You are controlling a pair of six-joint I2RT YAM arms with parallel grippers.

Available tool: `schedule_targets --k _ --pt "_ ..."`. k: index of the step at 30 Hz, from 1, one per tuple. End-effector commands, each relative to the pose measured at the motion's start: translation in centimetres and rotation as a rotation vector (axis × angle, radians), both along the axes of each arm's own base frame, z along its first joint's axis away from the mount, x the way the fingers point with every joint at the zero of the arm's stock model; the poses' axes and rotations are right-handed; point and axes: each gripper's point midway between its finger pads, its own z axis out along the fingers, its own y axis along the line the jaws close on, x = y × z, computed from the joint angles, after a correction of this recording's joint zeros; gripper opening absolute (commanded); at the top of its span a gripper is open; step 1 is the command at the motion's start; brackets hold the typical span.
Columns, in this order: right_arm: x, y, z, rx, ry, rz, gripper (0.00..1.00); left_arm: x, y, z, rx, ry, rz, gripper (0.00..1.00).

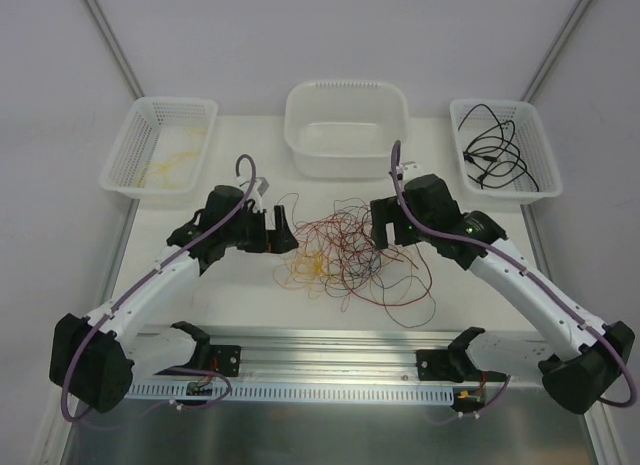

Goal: Untangle the cables

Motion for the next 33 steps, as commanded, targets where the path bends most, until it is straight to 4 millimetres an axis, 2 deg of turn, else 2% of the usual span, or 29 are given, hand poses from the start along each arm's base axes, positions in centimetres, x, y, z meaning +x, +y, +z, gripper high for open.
schedule_targets --k 1,2,3,4,5,6,7,8,9,10,12,14,15,17,18,24,28,29,31,33 --pt "0.9 -5.0 -4.3 -0.096 0.077 -0.127 0.96 2.4 -2.7 1.7 0.017 -0.056 0.022 0.99" --pt "1.4 -5.2 -4.6 -0.072 0.077 -0.137 0.95 2.1 -4.0 1.5 0.027 -0.047 -0.002 0.99" --pt "2.0 -6.2 -5.1 -0.060 0.090 -0.182 0.92 2.6 -4.7 0.3 0.061 -0.021 0.001 0.99" --pt "2.3 -6.3 -6.0 -0.044 0.109 -0.190 0.90 3.1 -5.6 1.0 0.054 -0.026 0.001 0.99" --pt "2.7 -6.4 -6.9 -0.036 0.136 -0.210 0.88 3.0 -6.8 0.8 0.063 -0.019 -0.017 0.99" --pt "3.3 -7.2 -7.6 -0.025 0.153 -0.241 0.84 3.7 -7.1 -0.7 0.107 0.003 0.002 0.99" --pt "3.9 -6.9 -8.0 -0.005 0.153 -0.241 0.82 4.5 -7.9 -0.1 0.109 -0.012 0.008 0.99" --pt "4.0 -7.3 -9.5 -0.019 0.184 -0.260 0.79 4.5 -8.8 -0.5 0.127 -0.011 0.000 0.99" --pt "4.4 -7.8 -10.3 -0.024 0.197 -0.278 0.76 4.9 -9.4 -2.0 0.162 0.014 -0.003 0.99" --pt "5.0 -7.9 -10.7 -0.019 0.191 -0.288 0.75 5.5 -10.2 -1.8 0.160 0.008 0.001 0.99" --pt "5.4 -8.6 -12.5 -0.038 0.227 -0.315 0.71 6.4 -11.1 -3.4 0.207 0.021 0.019 0.99" --pt "5.8 -8.2 -13.3 -0.015 0.242 -0.304 0.69 7.0 -11.4 -4.6 0.238 0.031 0.043 0.99" --pt "6.1 -8.4 -13.9 -0.018 0.255 -0.316 0.67 7.3 -11.4 -5.9 0.262 0.053 0.052 0.99" --pt "6.5 -8.6 -14.4 -0.026 0.260 -0.316 0.65 7.9 -11.5 -6.8 0.280 0.064 0.084 0.99" --pt "6.7 -8.9 -14.7 -0.031 0.262 -0.327 0.62 8.0 -11.4 -8.1 0.301 0.084 0.092 0.99" --pt "8.0 -9.2 -16.0 -0.033 0.280 -0.348 0.52 8.2 -11.2 -11.5 0.353 0.143 0.131 0.94" --pt "8.0 -9.2 -17.4 -0.047 0.311 -0.342 0.45 7.8 -10.3 -12.9 0.386 0.162 0.156 0.81" --pt "7.8 -9.2 -17.9 -0.051 0.325 -0.343 0.40 7.8 -10.1 -13.0 0.390 0.164 0.161 0.74" --pt "7.9 -9.2 -18.1 -0.052 0.326 -0.343 0.38 7.3 -9.5 -13.4 0.403 0.170 0.174 0.66" --pt "7.8 -9.2 -18.5 -0.059 0.333 -0.342 0.33 6.9 -8.9 -13.4 0.412 0.169 0.181 0.44"
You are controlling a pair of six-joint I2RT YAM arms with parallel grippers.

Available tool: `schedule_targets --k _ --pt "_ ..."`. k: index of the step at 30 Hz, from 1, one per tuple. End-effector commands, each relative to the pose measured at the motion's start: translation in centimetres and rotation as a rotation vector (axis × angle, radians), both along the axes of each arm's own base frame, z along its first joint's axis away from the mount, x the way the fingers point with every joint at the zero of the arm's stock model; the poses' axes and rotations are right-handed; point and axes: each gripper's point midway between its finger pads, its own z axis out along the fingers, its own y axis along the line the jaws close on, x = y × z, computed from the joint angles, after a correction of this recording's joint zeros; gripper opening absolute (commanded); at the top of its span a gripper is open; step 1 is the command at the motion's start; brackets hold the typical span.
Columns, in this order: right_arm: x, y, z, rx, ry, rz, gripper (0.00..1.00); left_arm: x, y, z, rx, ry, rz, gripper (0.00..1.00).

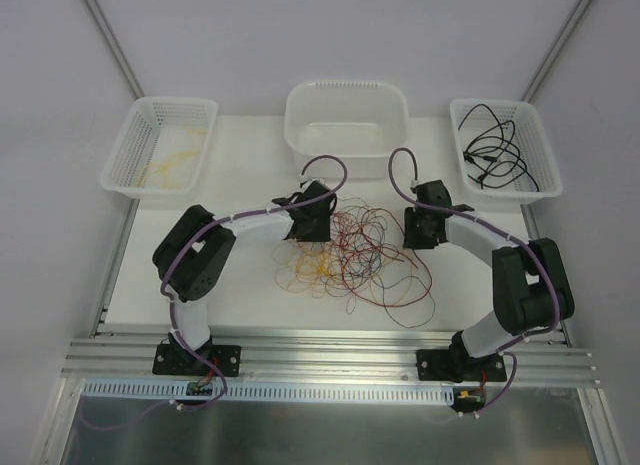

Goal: Untangle the cables

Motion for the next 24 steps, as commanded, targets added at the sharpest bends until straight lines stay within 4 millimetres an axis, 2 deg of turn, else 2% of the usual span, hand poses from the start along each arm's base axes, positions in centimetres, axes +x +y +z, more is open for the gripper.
schedule_targets --k 1,2,3,5,6,13,14,19,22,24 --pt "1.2 0.6 0.5 0.024 -0.040 0.010 0.31 -1.2 1.9 -1.3 0.055 0.020 0.049 0.37" --pt "1.2 0.5 0.4 0.024 -0.037 0.008 0.27 -1.3 2.2 -1.3 0.058 0.016 0.053 0.31" --pt "1.2 0.5 0.4 0.024 -0.037 0.009 0.25 -1.6 2.7 -1.1 0.063 0.011 0.059 0.16" --pt "1.1 0.5 0.4 0.023 -0.037 0.011 0.24 -1.8 3.4 -1.0 0.075 0.001 0.073 0.03" --pt "1.1 0.5 0.4 0.023 -0.037 0.011 0.24 -2.2 3.9 -0.9 0.079 0.000 0.077 0.00" --pt "0.3 1.0 -0.1 0.044 -0.014 0.032 0.25 -3.8 6.0 0.2 0.078 -0.027 0.097 0.00" --pt "0.2 1.1 -0.1 0.042 -0.014 0.037 0.27 -3.9 6.0 0.8 0.066 -0.039 0.098 0.00" --pt "-0.4 1.4 -0.4 0.009 0.010 0.066 0.32 -4.5 6.8 1.3 0.065 -0.056 0.099 0.00" --pt "-0.5 1.3 -0.4 -0.017 0.003 0.073 0.47 -4.9 7.0 1.4 0.065 -0.054 0.092 0.00" --pt "-0.5 1.7 0.0 -0.025 -0.005 0.095 0.53 -5.1 7.2 1.2 0.067 -0.048 0.093 0.00"
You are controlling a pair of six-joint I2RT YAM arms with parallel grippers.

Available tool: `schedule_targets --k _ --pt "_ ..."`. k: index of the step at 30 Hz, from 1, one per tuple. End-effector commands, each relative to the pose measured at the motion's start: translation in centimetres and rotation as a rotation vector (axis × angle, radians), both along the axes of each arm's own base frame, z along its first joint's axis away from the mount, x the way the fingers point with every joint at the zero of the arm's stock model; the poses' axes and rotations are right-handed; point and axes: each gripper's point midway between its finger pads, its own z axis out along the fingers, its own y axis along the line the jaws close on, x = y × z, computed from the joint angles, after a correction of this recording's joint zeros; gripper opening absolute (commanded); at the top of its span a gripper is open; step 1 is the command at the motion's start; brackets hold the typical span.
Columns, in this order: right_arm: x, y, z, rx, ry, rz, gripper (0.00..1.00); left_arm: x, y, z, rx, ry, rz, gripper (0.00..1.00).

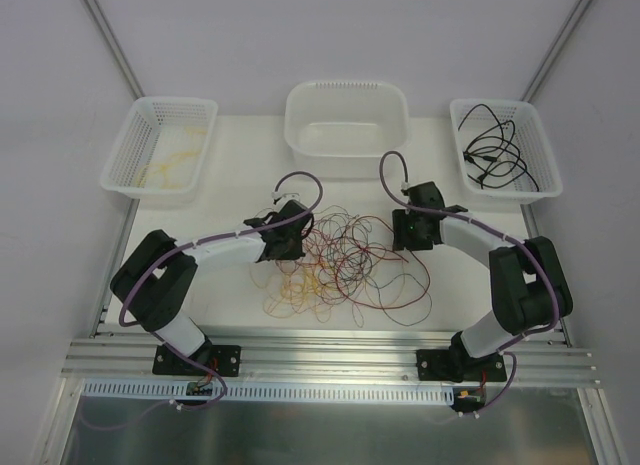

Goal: Untangle the cables

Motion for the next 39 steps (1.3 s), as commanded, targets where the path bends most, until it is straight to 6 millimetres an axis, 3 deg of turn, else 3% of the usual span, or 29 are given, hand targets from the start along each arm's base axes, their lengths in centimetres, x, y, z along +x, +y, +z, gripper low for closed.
schedule_targets --k 1,5,12,17,24,30,32,35,36,38,39 --pt "0.0 -0.4 0.4 -0.074 -0.019 0.024 0.56 -0.3 0.7 0.4 0.007 -0.014 0.016 0.00" --pt "0.9 -0.5 1.8 -0.132 -0.058 0.081 0.58 -0.9 1.1 0.0 0.014 -0.001 0.012 0.00" --pt "1.8 -1.5 2.4 -0.216 -0.079 0.145 0.58 -1.3 1.8 -0.4 0.035 0.002 0.005 0.00" --pt "1.8 -0.1 1.5 -0.169 -0.037 0.216 0.55 -1.5 2.2 -0.7 0.042 0.008 0.008 0.00" --pt "1.5 0.5 0.1 -0.150 0.031 0.239 0.40 -1.6 2.6 -0.7 0.042 0.011 0.016 0.00" --pt "1.6 0.3 0.2 -0.162 0.041 0.232 0.13 -1.8 3.9 -1.1 0.034 0.025 0.051 0.00" --pt "1.6 -0.1 0.9 -0.178 0.026 0.217 0.06 -2.2 4.6 -1.2 0.030 0.031 0.070 0.00" --pt "1.6 -0.9 4.2 -0.186 -0.036 0.184 0.01 -2.7 5.9 -1.8 0.022 0.049 0.115 0.00" --pt "2.2 -1.2 6.9 -0.169 -0.107 0.151 0.01 -2.6 6.6 -1.9 0.018 0.054 0.141 0.00" --pt "2.0 -2.0 10.0 -0.158 -0.153 0.114 0.01 -3.2 7.7 -2.4 0.009 0.073 0.178 0.00" --pt "2.5 -2.5 12.5 -0.143 -0.206 0.082 0.01 -3.1 8.4 -2.3 -0.003 0.070 0.211 0.00"
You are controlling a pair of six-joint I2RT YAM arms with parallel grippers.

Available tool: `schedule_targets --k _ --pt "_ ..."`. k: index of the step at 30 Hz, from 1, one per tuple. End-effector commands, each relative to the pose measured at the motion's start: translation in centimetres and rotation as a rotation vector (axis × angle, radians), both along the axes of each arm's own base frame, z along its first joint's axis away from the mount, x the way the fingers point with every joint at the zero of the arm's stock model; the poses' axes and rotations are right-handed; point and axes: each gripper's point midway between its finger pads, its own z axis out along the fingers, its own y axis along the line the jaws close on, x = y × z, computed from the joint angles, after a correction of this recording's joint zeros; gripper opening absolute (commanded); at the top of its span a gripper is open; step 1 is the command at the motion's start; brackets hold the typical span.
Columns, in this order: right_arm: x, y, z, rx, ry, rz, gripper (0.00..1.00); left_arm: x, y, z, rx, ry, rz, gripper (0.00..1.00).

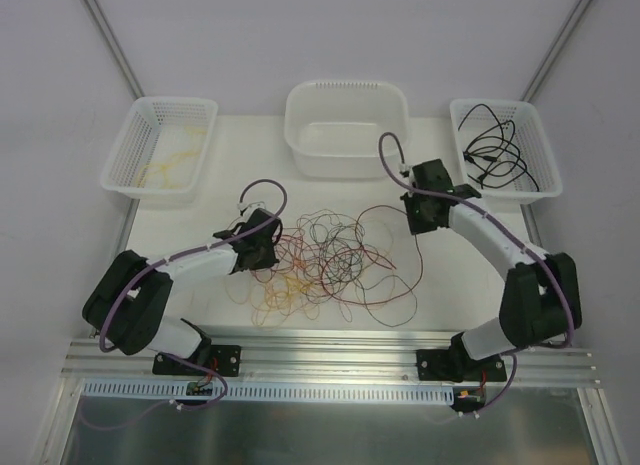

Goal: Untangle the cables

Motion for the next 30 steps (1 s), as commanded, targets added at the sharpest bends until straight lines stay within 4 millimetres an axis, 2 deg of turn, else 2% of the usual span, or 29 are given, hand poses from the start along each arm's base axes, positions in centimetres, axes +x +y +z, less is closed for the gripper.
schedule_targets --k 1,2,3,4,6,8,9,10,13,15,16,19,22,23,25,26,27,29,30 --pt "1.2 -1.9 11.4 0.070 -0.253 -0.105 0.01 -1.7 2.7 -1.1 0.002 0.054 0.091 0.00" --pt "1.6 -2.5 14.3 0.098 -0.315 -0.130 0.01 -1.8 3.2 -1.2 -0.004 0.055 0.106 0.00" --pt "1.4 -3.0 16.0 0.114 -0.351 -0.146 0.01 -1.7 3.4 -0.8 -0.016 0.043 0.116 0.00" --pt "0.3 -3.6 18.6 0.137 -0.407 -0.166 0.00 -1.9 4.2 -1.0 -0.014 0.046 0.139 0.00" --pt "-0.4 -4.9 22.1 0.173 -0.487 -0.205 0.01 -1.9 4.8 -0.7 -0.025 0.033 0.158 0.00" --pt "-1.7 -6.5 26.7 0.220 -0.603 -0.255 0.01 -1.7 5.7 -0.1 -0.042 0.009 0.192 0.00" --pt "-2.2 -6.9 28.0 0.235 -0.635 -0.267 0.01 -1.5 5.9 0.5 -0.057 -0.013 0.202 0.00" --pt "-2.7 -7.3 30.1 0.255 -0.690 -0.279 0.01 -1.6 6.2 0.4 -0.058 -0.015 0.211 0.00" --pt "-4.4 -8.3 34.2 0.300 -0.809 -0.311 0.01 -1.3 7.5 1.0 -0.075 -0.034 0.256 0.00" --pt "-5.0 -8.6 35.5 0.311 -0.844 -0.325 0.01 -1.0 8.5 1.5 -0.081 -0.045 0.289 0.00" --pt "-5.2 -8.0 35.7 0.337 -0.840 -0.299 0.01 -0.8 8.8 1.8 -0.079 -0.054 0.293 0.00" --pt "-5.4 -7.5 35.7 0.367 -0.831 -0.287 0.01 -0.3 10.1 2.8 -0.072 -0.074 0.322 0.00" --pt "-5.1 -6.4 33.5 0.398 -0.753 -0.254 0.01 0.2 10.4 4.5 -0.084 -0.110 0.322 0.00" --pt "-5.0 -5.2 31.3 0.428 -0.677 -0.215 0.01 0.4 10.0 5.0 -0.102 -0.118 0.306 0.00" --pt "-4.9 -3.7 28.4 0.476 -0.568 -0.176 0.01 1.1 9.4 6.8 -0.122 -0.156 0.264 0.00" --pt "-4.9 -3.4 26.7 0.482 -0.519 -0.177 0.01 1.3 8.9 7.5 -0.142 -0.159 0.236 0.00" --pt "-4.7 -3.2 23.9 0.480 -0.456 -0.189 0.01 1.9 8.5 8.7 -0.154 -0.181 0.219 0.00" --pt "-4.6 -3.1 20.4 0.469 -0.382 -0.210 0.01 1.7 8.2 9.4 -0.147 -0.171 0.166 0.00" --pt "-4.7 -3.2 17.5 0.447 -0.321 -0.229 0.00 2.1 8.1 10.5 -0.146 -0.187 0.151 0.00"
